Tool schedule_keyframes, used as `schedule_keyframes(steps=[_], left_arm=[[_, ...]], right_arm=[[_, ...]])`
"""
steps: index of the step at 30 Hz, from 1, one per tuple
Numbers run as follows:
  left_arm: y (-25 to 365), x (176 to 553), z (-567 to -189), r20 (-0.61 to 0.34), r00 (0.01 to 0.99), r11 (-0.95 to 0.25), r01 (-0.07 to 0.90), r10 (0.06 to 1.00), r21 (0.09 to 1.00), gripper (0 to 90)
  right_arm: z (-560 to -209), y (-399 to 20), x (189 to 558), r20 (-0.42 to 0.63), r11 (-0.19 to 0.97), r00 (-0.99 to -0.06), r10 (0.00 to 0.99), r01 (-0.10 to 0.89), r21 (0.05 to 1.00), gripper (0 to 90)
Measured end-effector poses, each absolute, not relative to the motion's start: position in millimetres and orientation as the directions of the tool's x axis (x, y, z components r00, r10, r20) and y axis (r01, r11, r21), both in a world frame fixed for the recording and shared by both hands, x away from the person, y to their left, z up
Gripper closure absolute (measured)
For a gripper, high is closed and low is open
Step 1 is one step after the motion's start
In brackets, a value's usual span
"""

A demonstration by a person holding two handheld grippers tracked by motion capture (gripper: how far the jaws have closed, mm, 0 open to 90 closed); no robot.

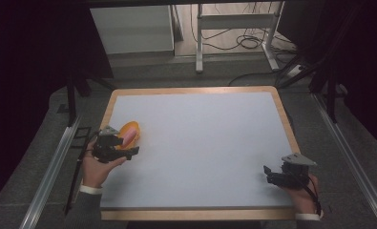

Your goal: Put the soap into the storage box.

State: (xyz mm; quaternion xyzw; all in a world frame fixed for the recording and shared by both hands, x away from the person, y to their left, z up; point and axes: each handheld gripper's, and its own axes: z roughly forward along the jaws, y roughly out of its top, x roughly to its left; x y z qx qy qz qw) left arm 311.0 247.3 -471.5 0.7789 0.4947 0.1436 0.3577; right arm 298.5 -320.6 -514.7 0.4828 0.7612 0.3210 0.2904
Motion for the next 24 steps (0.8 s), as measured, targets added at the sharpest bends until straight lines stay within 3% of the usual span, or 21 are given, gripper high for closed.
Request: schedule_keyframes(steps=[14,24], left_arm=[[246,291,-515,-0.155,0.457,-0.246,0.699,0.876,0.671,22.6],[249,285,-512,-0.148,0.447,-0.222,0.673,0.882,0.705,23.5]], right_arm=[[-512,-317,297,-0.14,0.334,-0.369,0.919,0.538,0.774,8.4],[-512,-312,297,-0.153,0.348,-0.379,0.913,0.525,0.776,8.4]])
